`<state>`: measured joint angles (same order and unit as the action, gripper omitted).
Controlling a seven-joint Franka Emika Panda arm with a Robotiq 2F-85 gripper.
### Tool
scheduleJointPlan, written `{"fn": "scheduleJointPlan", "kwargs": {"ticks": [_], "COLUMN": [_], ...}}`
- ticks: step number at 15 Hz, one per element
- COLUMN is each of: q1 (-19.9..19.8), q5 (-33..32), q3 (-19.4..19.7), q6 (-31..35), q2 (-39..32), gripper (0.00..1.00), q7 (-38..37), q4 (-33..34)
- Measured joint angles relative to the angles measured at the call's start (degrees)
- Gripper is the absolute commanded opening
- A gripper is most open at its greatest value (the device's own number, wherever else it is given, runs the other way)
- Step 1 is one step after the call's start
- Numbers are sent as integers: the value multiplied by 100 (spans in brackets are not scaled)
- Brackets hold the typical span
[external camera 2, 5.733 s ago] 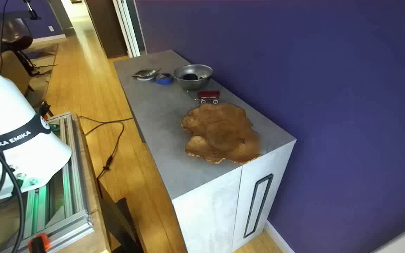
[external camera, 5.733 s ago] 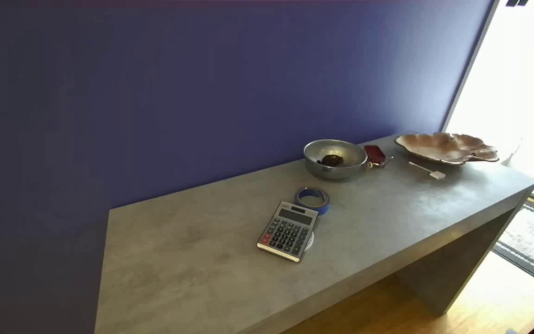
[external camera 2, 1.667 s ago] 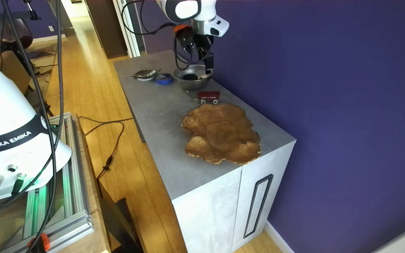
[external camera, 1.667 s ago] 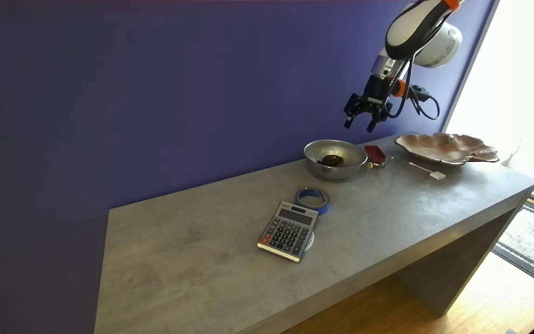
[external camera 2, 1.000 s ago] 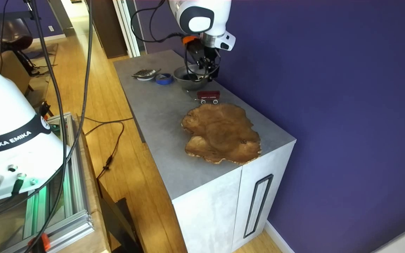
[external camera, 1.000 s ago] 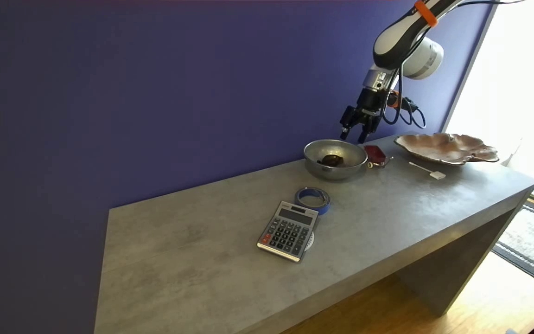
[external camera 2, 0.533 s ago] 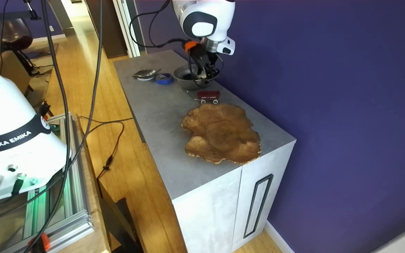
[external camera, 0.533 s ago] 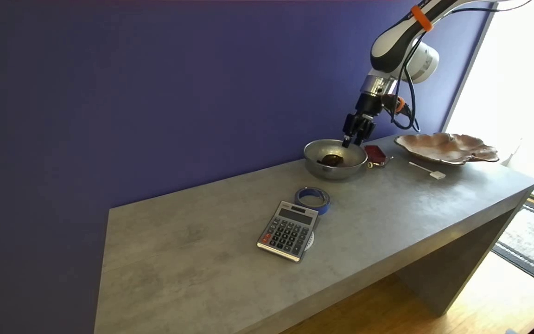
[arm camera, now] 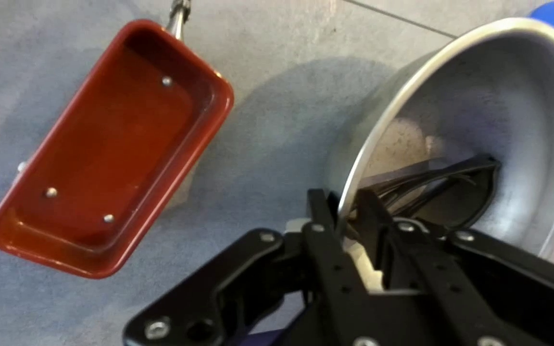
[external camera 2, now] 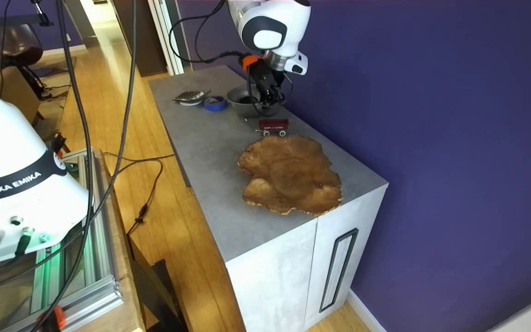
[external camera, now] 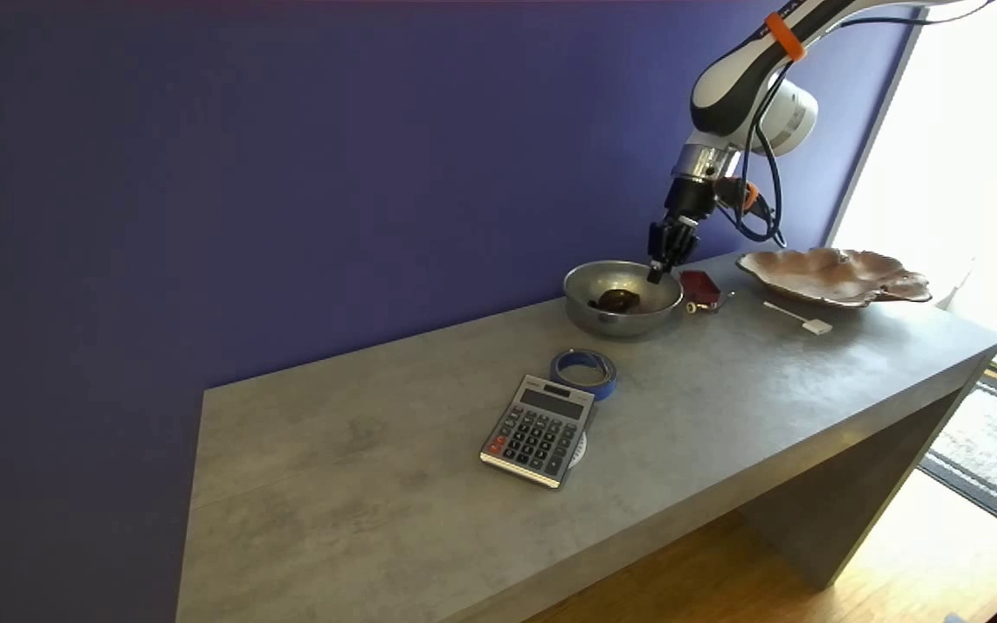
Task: Put the silver bowl on the wooden plate
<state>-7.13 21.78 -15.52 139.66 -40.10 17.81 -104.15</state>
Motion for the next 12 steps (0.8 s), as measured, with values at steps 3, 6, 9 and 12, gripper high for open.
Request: {"fn": "scheduleJointPlan", "kwargs": {"ticks": [3,6,9,12], "q1": [1,2,9,37], "q5": [0,0,1,3], "q3": [50,99,101,102], "q6": [-257,-502,-559,-507], "q2": [-6,-17,-13,167], "gripper": [2,2,2,2], "q7": [-110,-247,-256,-285], "q4": [39,87,146,138]}}
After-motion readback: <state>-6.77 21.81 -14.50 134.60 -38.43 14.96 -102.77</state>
